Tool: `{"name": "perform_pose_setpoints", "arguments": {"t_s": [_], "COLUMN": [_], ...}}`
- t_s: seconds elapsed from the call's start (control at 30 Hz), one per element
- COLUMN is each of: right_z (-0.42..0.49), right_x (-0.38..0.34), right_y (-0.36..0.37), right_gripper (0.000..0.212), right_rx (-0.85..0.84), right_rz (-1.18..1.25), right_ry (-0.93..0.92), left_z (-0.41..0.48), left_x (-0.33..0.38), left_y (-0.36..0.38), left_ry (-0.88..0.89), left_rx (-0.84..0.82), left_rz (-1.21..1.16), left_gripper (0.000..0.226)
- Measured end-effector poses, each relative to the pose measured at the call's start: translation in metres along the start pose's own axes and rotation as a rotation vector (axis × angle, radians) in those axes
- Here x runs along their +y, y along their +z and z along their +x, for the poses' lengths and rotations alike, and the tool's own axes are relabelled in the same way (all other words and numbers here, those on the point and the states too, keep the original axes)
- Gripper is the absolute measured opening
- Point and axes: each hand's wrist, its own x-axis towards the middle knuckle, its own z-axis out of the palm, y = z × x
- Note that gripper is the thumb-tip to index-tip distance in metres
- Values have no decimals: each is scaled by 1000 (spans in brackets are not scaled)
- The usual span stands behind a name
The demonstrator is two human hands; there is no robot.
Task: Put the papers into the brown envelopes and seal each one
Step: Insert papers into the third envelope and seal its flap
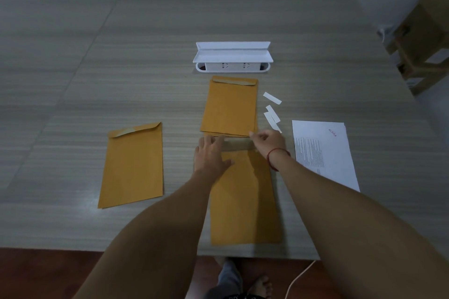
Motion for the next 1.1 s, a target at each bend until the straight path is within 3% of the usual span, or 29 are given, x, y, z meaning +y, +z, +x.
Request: {"name": "perform_pose_setpoints", "arguments": {"t_s": [0.07,0.2,0.3,0.47,0.7,0.87,0.97,1.1], "right_z": [-5,-13,-21,-36,-39,-47,-48,-53], "right_x": [0,4,13,28,37,36,33,30], "right_y": [0,7,16,28,20,20,14,15], "right_gripper": [34,24,16,28,35,54,61,54], "right_rx": [-16,-2,26,140,193,189,139,87], "right_rz": [-52,-228,-328,-311,-179,-137,-111,-134], "right_ry": [30,34,21,116,253,321,350,354], "left_z": [-6,-21,-35,-55,-62,-56,-59,-64], "left_x": [3,9,8,-1,-44,-18,0,19], "left_y": [2,9,16,23,9,-1,-3,4], "left_ry": [28,91,150,157,-61,-178,-383,-623], "left_rx": [54,74,-46,-219,-249,-203,-100,-96], "left_rz": [22,57,50,145,246,159,-42,-346], "left_gripper": [59,32,38,52,73,64,53,73]}}
